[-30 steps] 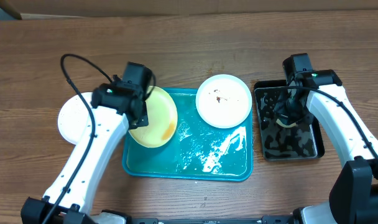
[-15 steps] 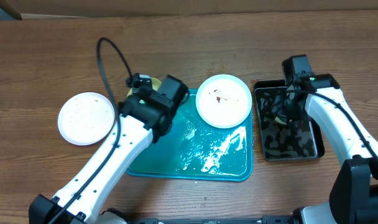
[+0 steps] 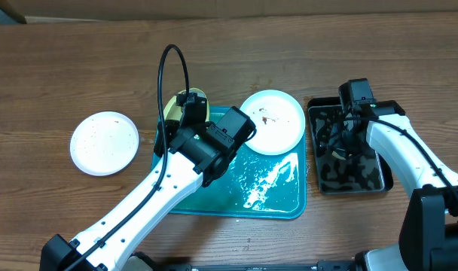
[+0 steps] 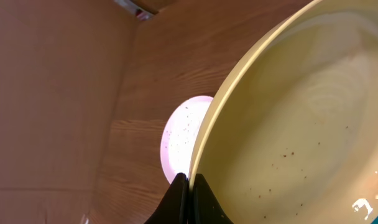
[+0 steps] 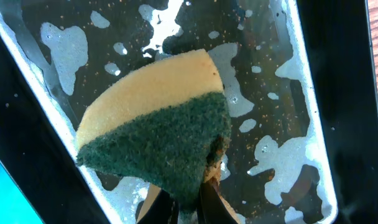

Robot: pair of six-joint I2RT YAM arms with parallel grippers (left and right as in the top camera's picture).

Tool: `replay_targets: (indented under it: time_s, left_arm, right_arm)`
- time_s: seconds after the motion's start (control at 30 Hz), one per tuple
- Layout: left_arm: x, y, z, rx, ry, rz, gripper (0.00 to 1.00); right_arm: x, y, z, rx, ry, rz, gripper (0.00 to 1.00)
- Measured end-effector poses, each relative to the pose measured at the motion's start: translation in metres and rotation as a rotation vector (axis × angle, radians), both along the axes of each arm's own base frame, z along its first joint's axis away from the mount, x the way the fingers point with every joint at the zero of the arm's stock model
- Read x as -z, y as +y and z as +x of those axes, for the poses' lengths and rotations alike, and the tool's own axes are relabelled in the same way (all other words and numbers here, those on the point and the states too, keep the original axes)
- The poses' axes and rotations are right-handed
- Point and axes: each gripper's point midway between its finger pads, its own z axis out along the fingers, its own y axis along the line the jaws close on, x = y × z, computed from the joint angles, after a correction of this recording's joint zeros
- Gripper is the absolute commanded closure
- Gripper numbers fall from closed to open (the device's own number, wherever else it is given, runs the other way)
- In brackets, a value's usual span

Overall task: Clean dirty plates on tray and stack at the side
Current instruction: 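Carry the yellow plate left and stack it on the white plate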

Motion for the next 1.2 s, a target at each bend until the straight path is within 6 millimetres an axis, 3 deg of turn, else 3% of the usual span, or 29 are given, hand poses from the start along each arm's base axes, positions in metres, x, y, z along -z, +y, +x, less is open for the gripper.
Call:
replay_targets:
  time_s: [0.67, 0.87, 1.1, 1.2]
  left_arm:
    - [0.002, 0.006, 0.001, -0.022, 0.009, -0.011, 0.96]
    - [0.018, 0.047, 0.003, -0.174, 0.067, -0.108, 0.96]
    - [0.051, 0.094, 0.013, -0.328, 0.149, -0.401, 0.96]
    - [0.061, 0.125, 0.008, -0.422, 0.166, -0.523, 0.96]
  right_arm:
    - [0.0, 0.001, 0.0, -0.002, 0.001, 0.009, 0.94]
    - [0.0, 0.002, 0.0, -0.002, 0.001, 0.01, 0.94]
    - [0.0, 0.002, 0.0, -0.004, 0.001, 0.011, 0.94]
    - [0.0, 0.002, 0.0, -0.004, 0.001, 0.011, 0.94]
